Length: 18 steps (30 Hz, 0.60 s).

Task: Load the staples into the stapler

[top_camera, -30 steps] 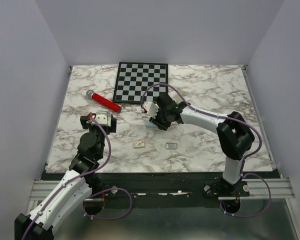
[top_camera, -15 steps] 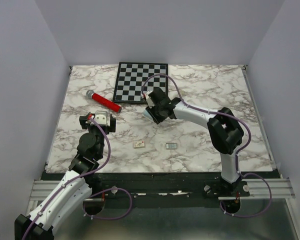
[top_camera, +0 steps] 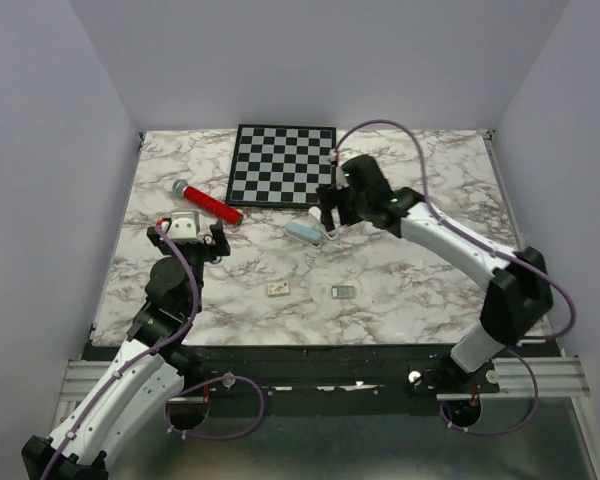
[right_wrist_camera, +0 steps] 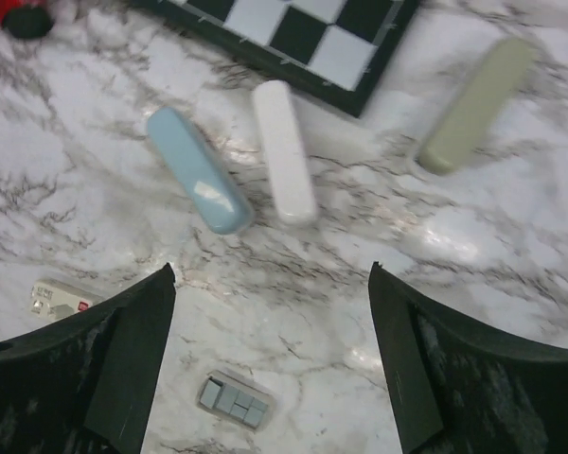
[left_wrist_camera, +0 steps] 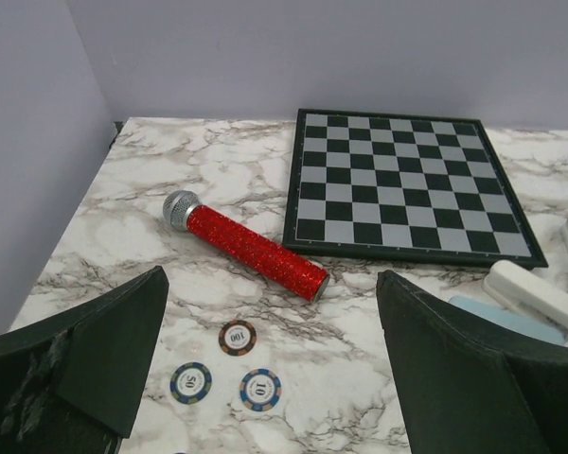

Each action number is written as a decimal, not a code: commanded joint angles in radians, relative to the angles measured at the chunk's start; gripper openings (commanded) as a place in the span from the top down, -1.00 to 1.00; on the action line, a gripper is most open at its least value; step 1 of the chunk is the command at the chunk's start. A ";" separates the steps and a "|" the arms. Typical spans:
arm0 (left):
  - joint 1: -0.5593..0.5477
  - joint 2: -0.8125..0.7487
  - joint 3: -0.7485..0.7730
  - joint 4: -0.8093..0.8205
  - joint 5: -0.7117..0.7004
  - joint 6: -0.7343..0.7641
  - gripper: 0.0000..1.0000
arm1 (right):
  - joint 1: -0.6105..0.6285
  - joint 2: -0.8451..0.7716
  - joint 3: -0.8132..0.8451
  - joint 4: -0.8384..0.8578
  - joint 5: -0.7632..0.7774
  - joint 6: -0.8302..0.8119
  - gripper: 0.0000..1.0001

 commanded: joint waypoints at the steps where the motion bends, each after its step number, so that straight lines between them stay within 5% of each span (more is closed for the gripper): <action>1: 0.009 0.006 0.087 -0.153 -0.015 -0.139 -0.98 | -0.172 -0.208 -0.127 -0.010 0.046 0.134 -0.83; 9: 0.006 -0.118 0.142 -0.278 -0.086 -0.187 -0.98 | -0.501 -0.720 -0.388 -0.029 0.202 0.136 -1.00; 18: 0.008 -0.385 0.159 -0.282 -0.347 -0.233 -0.97 | -0.534 -1.240 -0.576 -0.036 0.386 0.062 -1.00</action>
